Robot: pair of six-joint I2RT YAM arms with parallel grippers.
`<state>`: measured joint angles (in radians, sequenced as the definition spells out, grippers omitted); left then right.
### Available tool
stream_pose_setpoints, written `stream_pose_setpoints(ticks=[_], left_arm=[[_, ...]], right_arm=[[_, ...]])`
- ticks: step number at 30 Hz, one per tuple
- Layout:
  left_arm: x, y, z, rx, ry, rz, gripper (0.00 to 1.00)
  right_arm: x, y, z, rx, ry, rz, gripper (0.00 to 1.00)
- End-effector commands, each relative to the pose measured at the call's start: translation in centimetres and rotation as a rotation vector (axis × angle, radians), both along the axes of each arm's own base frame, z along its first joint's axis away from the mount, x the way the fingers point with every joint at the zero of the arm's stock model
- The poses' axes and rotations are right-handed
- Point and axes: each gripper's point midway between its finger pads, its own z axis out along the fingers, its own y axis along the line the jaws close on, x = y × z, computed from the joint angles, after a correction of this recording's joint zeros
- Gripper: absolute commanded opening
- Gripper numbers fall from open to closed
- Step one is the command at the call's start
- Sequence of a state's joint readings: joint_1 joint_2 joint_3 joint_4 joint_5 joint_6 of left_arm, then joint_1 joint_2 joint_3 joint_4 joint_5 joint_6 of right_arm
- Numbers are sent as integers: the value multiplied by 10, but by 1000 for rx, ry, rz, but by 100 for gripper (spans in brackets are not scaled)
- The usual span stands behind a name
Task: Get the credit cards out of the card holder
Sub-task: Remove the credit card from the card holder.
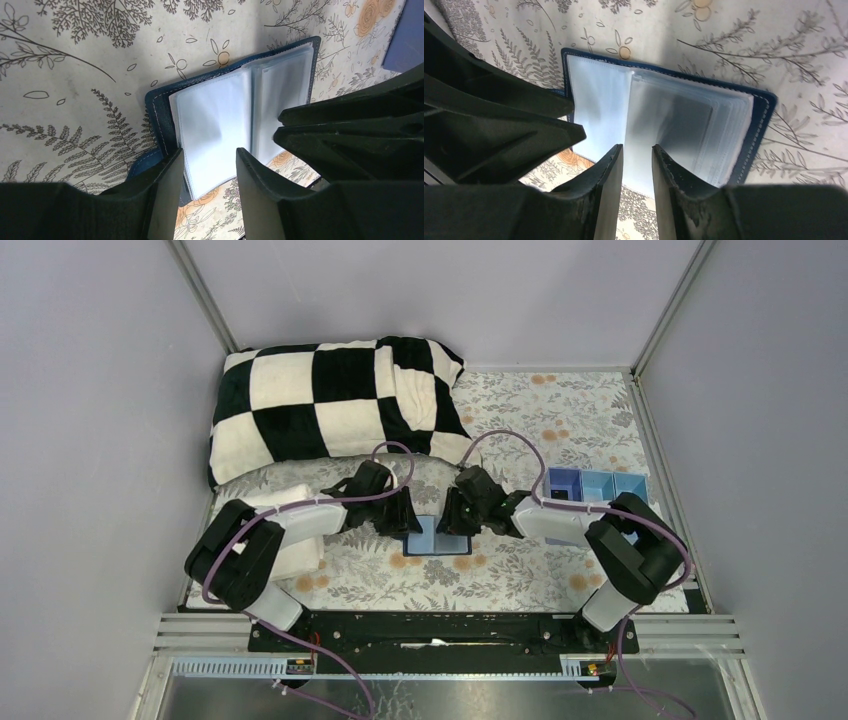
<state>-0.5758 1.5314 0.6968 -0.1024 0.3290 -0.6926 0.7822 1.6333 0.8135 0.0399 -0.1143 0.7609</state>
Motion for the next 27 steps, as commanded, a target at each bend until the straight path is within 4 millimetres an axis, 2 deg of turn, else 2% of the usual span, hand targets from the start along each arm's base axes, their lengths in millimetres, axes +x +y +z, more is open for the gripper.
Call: stream_pose_setpoints(ticks=[1,4,7,18,27], left_arm=[[0,10,-17,71,9,-1,48],[1,10,-17,76,6,-6,48],[1,11,-17,80,7,-9,48],[1,10,-20,81,10,-11,47],[2,9,-20,77,11,-9,47]], right_arm=[[14,-14,20,19,-83,-84,36],[22,-26,24,24,-106,-119,37],[25,-34,21,7,-94,-120,37],[17,-22,11,45,-42,-60,36],[12,-20,-2,40,-1,-47,36]])
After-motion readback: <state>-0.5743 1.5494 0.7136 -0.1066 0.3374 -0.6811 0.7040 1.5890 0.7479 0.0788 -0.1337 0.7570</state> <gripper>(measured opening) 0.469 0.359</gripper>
